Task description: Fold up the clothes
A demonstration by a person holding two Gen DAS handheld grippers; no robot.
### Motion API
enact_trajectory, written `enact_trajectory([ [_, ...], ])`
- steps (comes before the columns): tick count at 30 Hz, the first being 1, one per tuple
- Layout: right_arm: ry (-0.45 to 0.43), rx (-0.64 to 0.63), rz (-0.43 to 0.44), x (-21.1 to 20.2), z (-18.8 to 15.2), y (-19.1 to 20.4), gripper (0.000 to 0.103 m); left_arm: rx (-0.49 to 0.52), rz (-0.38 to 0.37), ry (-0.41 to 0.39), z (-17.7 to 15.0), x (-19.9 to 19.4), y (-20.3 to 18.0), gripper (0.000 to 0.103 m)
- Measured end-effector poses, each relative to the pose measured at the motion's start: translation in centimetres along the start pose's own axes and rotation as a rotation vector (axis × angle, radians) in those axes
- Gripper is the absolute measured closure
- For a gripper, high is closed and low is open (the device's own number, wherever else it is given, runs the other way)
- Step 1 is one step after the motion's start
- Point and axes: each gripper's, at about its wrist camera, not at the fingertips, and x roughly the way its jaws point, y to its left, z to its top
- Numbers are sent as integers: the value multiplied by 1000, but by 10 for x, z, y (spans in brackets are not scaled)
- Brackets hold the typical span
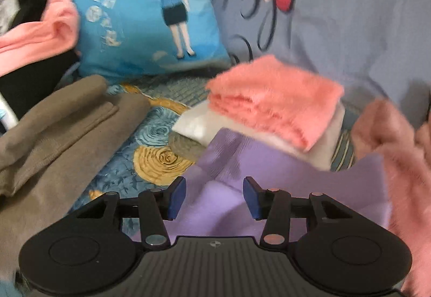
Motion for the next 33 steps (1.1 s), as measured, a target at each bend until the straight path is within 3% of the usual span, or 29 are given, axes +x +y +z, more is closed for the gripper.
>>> enact_trajectory([
  [2,28,42,-38,9,1,0,66,-2,-4,-4,1,0,0,0],
  [3,43,64,-57,13,1,1,83,-3,-7,-6,1,-1,1,0],
  [6,17,164,-47,8,-4,-8,89,-9,-14,-16,2,-3,2,0],
  [9,-43,160,-42,-4,-4,-6,90,-14,-21,-26,3,-5,2,0],
  [13,-133,182,36,-18,9,1,91,-12,-25,-29,3,-7,2,0],
  [17,-43,126,36,9,15,18,90,-16,-25,-26,3,-6,3,0],
  [20,68,160,25,37,9,16,84,-15,-18,-24,4,-6,3,0],
  [22,64,174,59,38,9,12,73,-14,-16,-25,5,-7,2,0],
  [27,-65,131,86,-9,19,-16,55,-13,-7,-28,4,-7,1,0],
  [33,-167,134,15,-64,9,-95,42,7,0,-47,3,-12,-3,0],
])
